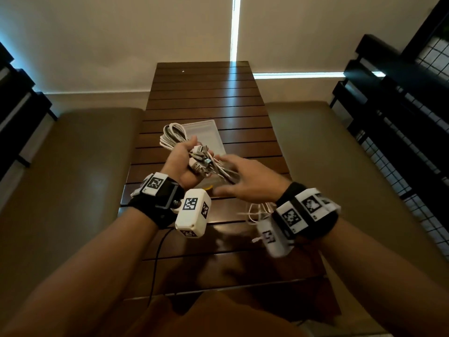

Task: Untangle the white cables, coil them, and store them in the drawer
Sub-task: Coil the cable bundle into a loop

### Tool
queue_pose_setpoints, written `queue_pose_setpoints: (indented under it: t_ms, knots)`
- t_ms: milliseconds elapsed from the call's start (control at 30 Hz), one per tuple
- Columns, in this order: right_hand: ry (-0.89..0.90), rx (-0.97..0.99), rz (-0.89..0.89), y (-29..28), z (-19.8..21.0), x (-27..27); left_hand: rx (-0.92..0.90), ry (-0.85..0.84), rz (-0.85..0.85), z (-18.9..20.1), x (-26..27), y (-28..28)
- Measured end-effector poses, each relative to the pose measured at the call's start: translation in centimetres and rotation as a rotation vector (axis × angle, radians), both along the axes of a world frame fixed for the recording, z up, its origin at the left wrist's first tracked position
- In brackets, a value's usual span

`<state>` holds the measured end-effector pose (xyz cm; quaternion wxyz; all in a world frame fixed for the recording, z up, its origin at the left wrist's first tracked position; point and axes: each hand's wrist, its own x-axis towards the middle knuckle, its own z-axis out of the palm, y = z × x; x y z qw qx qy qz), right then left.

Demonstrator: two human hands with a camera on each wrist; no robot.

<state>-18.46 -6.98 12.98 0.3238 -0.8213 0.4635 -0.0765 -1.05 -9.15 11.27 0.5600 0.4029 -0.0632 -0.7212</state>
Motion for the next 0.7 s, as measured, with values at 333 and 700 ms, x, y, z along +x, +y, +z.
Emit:
queue_pose_setpoints:
  t_ms: [333, 700]
  knots:
    - [-0.542, -0.271, -0.308, 0.9, -4.4, 2.6, -0.012, 0.162, -0.004, 0.2, 0.8, 1.2]
    - [-0.698, -0.168, -0.295, 1.0, -2.3, 3.2, -0.085, 0.084, -0.011, 1.0, -0.1, 1.2]
